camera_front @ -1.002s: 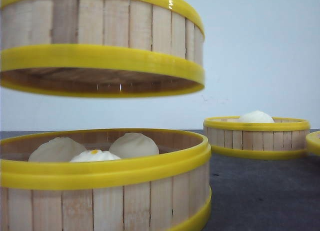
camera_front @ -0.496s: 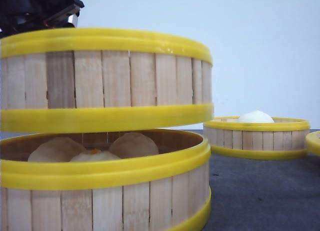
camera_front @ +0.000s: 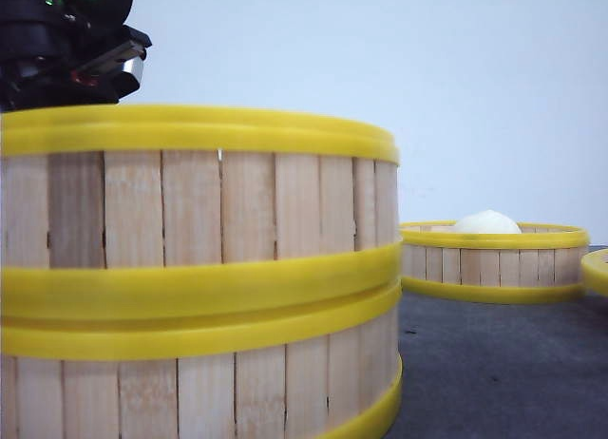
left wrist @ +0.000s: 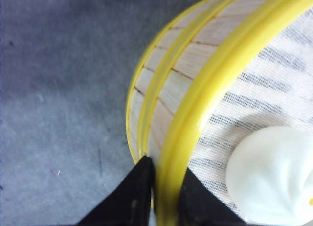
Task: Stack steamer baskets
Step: 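Lower the held basket onto the nearest basket with the left gripper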
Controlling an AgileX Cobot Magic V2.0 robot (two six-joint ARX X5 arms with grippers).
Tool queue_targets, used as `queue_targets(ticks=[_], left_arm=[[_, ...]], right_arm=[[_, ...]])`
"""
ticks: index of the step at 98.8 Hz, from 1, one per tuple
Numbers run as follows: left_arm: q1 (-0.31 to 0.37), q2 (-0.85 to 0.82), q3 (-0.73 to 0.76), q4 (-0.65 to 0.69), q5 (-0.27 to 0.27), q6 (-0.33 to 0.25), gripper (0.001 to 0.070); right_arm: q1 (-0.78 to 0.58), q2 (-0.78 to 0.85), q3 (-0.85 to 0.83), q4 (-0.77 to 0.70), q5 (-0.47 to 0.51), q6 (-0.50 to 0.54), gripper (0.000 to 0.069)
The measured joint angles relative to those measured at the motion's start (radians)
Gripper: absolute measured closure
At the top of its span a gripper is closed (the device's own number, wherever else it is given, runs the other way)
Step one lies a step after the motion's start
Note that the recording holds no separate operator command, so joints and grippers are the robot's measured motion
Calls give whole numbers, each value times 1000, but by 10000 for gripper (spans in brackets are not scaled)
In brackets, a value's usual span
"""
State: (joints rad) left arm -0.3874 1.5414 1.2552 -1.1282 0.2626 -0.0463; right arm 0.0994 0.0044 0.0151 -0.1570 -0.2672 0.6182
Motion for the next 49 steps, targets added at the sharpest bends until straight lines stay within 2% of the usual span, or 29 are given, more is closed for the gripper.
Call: queue_targets(ticks=[49], left_arm=[[0,0,0,0,-2,3,678]], right_arm=[[0,0,0,0,-18,0,642]])
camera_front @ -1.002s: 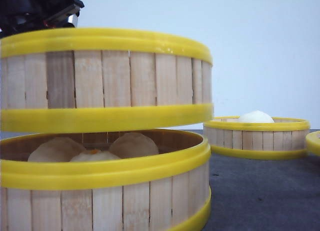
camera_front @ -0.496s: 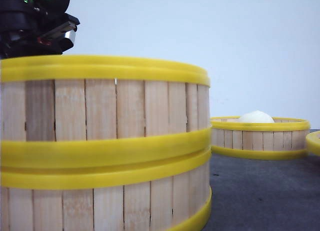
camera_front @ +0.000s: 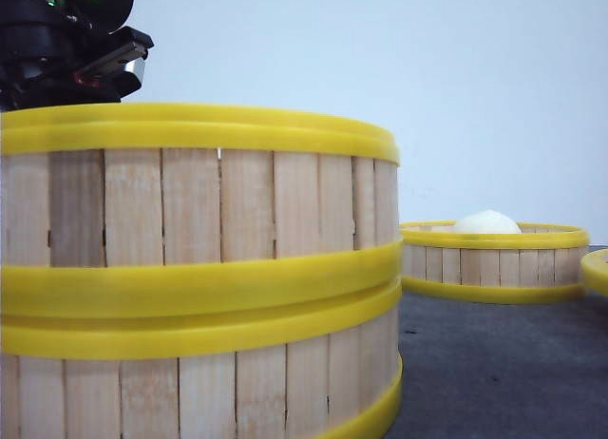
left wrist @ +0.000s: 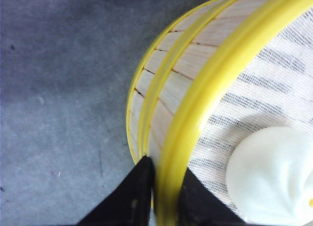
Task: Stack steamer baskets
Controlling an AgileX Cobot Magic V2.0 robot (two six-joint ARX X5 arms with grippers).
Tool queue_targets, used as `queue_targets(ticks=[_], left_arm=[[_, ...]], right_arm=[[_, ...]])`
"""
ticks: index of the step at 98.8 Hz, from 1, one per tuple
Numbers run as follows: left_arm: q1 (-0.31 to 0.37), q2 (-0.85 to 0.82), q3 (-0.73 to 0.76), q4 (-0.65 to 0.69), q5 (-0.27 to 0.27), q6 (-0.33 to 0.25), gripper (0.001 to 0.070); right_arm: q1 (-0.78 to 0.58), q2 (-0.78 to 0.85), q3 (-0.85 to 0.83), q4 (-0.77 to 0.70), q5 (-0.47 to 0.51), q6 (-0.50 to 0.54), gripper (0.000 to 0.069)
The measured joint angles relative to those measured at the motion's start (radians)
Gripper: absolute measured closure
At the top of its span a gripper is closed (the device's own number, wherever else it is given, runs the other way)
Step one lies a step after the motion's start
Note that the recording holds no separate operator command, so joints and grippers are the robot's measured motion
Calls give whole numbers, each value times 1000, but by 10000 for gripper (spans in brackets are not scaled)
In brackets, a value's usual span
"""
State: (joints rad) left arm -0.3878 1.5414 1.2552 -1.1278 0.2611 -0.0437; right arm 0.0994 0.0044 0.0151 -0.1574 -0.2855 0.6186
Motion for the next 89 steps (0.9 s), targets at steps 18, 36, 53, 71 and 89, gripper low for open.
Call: queue_targets(ticks=[18,36,53,71,89], left_arm=[[0,0,-4,1,0,3,677],[0,0,-6,-1,8,2,605],[4,0,-8,-3,8,2,284],[21,0,-8,-4,12,-1,206],[61,-2,3,-7,25,-1,18]], right_arm=[[0,0,0,0,0,0,642],[0,0,0,0,0,1,642],[0,0,0,0,0,3,642],[0,0,0,0,0,7,642],[0,0,0,0,0,7,642]])
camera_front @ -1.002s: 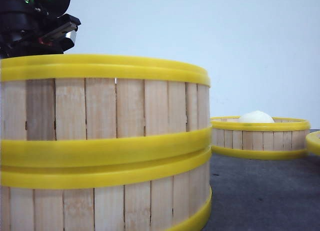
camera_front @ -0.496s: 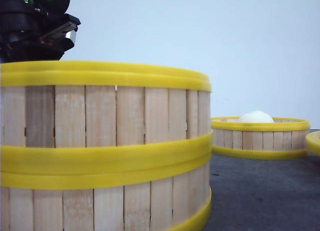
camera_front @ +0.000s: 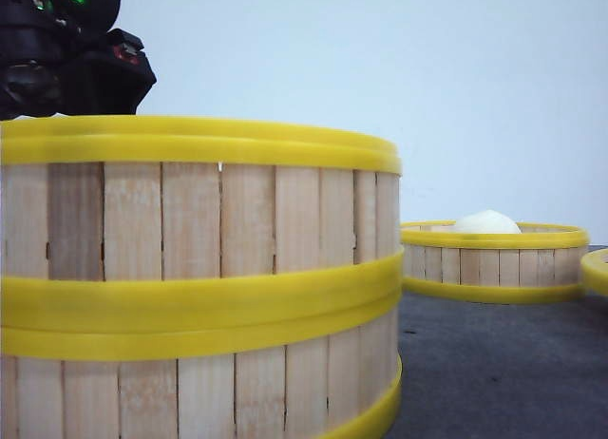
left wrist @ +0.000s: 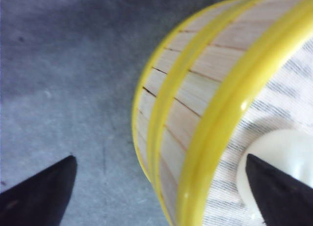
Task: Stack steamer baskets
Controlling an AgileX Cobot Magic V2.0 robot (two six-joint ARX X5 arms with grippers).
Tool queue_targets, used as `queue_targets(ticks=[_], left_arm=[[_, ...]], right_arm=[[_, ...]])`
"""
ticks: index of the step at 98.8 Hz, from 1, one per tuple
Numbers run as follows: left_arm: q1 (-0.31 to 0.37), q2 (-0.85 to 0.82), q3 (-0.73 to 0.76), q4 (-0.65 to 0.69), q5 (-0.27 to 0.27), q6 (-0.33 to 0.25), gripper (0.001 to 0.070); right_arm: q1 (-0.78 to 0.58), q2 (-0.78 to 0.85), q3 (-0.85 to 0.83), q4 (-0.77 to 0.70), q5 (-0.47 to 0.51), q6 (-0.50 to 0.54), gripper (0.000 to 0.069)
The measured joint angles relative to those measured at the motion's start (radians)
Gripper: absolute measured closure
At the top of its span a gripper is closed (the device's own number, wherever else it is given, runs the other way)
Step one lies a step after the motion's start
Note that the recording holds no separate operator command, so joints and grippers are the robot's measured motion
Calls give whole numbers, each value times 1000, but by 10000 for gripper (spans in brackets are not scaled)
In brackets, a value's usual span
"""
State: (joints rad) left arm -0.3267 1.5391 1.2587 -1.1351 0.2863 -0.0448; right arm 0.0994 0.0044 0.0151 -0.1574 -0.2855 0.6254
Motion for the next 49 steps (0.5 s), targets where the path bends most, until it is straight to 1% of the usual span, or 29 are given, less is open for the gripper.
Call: queue_targets(ticks=[9,23,26,29,35,40,43,45,49], left_arm=[[26,-19,44,0,0,0,18],[69,-74,166,18,0,-14,19],[78,-85,195,25,0,-21,39],[87,-95,227,32,0,-27,107],[101,-117,290,47,0,-45,286],[113,-142,335,69,0,-63,436],[119,-159,359,85,0,-76,525],[123,-170,373,98,1,-85,572],[129,-198,393,131,0,-104,633]], right_arm=[[0,0,0,0,0,0,642],[0,0,0,17,-1,0,642],[0,0,0,43,-2,3,642],[0,0,0,89,-2,11,642],[0,1,0,215,3,42,645],[0,2,11,302,32,79,663],[0,9,33,315,58,96,672],[0,18,53,314,77,104,676],[0,44,101,298,100,108,681]])
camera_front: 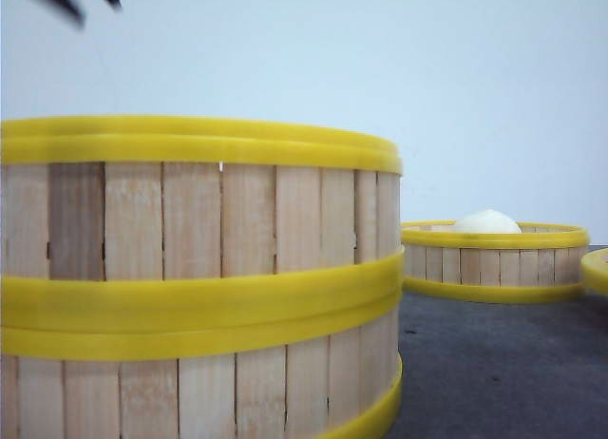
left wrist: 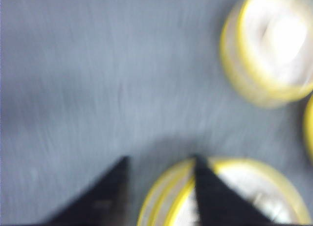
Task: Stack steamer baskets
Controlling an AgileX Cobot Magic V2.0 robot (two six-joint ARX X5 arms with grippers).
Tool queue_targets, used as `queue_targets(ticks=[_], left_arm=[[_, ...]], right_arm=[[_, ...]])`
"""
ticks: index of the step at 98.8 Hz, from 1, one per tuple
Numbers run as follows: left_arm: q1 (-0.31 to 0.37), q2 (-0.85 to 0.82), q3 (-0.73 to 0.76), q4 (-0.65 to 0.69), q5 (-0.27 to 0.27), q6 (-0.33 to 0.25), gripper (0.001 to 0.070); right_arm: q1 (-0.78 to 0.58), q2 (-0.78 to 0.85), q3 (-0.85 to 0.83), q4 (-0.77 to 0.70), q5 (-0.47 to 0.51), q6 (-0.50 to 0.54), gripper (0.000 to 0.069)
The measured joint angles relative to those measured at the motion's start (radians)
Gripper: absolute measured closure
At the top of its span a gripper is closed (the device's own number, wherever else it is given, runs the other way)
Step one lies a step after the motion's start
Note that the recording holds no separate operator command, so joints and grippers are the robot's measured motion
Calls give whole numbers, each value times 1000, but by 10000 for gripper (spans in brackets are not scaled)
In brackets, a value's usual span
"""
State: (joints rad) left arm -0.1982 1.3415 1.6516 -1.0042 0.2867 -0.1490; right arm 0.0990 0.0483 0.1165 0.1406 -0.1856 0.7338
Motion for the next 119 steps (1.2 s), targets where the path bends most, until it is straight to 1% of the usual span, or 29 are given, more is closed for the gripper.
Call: queue_targets(ticks=[4,9,16,20,23,25,28,32,37,41,47,59,68,79,90,98,107,119], left_arm=[[2,-30,10,36,0,-16,666],[2,-73,10,79,0,-35,685],[-3,-134,10,133,-21,-54,693],[-7,-166,10,157,-36,-58,694],[-11,-188,10,168,-55,-60,695],[-14,-204,10,171,-69,-62,695],[-17,-225,10,170,-89,-62,695],[-22,-252,10,165,-115,-62,695],[-24,-282,10,156,-132,-61,695],[-26,-304,10,143,-141,-60,695],[-33,-334,10,114,-151,-56,695],[-49,-384,10,63,-160,-51,695],[-65,-419,10,45,-166,-42,695],[-79,-455,10,42,-181,-28,695],[-81,-480,10,36,-183,-19,695],[-81,-486,11,23,-183,-18,695],[-87,-484,11,6,-184,-16,695],[-101,-477,10,-3,-184,-12,695]], right_arm=[[-1,35,53,-29,7,-7,684],[-2,96,135,-92,21,-44,684],[-2,205,262,-204,49,-127,680],[-3,280,347,-277,74,-187,654],[-4,339,414,-334,94,-233,611],[-6,380,462,-374,109,-263,571],[-11,444,536,-434,134,-302,494],[-21,535,639,-516,167,-343,374],[-37,652,769,-617,182,-381,259],[-52,746,871,-695,177,-411,206],[-73,888,1015,-804,149,-449,168],[-96,1174,1262,-978,84,-483,148],[-100,1365,1406,-1091,80,-494,146],[-100,1550,1543,-1196,81,-498,146],[-100,1661,1575,-1238,81,-499,150],[-97,1722,1575,-1259,84,-499,184],[-92,1763,1575,-1258,90,-499,228],[-89,1793,1575,-1250,114,-500,244]])
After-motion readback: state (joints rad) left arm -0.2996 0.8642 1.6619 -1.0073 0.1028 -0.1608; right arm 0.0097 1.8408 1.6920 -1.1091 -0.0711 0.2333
